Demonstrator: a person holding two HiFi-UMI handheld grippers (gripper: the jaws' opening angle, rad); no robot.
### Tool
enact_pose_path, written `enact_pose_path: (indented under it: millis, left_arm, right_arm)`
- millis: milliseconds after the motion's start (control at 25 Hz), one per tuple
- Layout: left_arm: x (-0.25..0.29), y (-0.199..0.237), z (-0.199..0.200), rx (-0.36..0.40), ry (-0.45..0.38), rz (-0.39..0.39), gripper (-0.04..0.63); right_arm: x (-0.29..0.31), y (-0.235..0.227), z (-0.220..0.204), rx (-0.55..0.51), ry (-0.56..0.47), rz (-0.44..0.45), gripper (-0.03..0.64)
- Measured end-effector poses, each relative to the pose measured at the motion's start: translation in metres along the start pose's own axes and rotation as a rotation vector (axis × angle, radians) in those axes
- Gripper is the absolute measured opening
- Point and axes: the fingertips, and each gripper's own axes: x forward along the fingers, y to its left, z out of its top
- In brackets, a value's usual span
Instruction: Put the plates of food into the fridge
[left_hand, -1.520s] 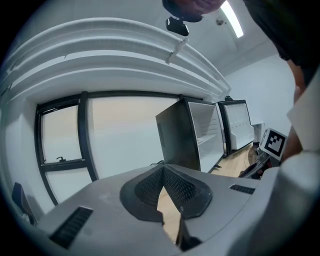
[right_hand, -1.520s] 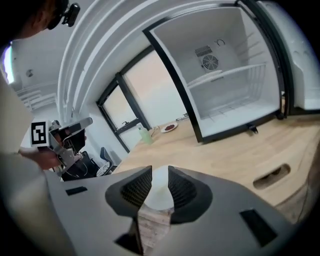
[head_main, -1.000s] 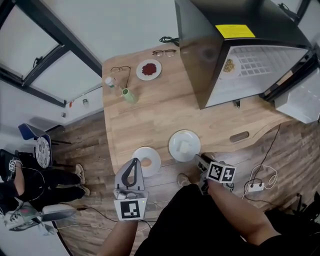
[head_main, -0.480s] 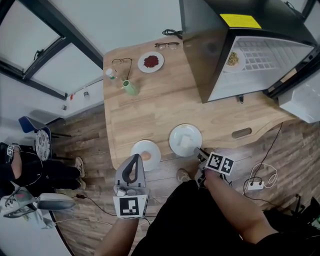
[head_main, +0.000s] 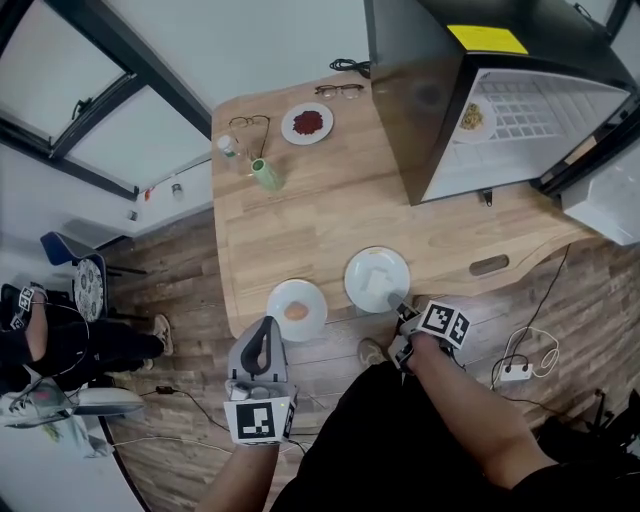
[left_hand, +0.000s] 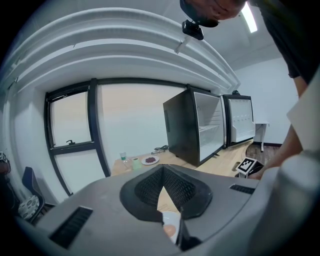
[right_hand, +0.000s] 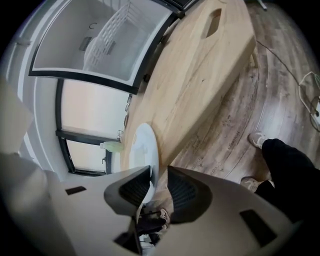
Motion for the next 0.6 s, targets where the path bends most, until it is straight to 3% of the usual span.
enact_pose_path:
  millis: [200, 600]
  left_arm:
    - [0.000, 0.006, 0.000, -0.033, 0.002, 0.000, 0.003]
    - [0.005, -0.007, 0.012, -0.023, -0.024, -0.045, 0.003]
  right_arm:
    - [-0.011, 0.006, -0.004, -0.053, -0.032, -0.020, 0.069]
    - [-0.028, 0.024, 0.013, 0.016, -0.096, 0.132, 0.031]
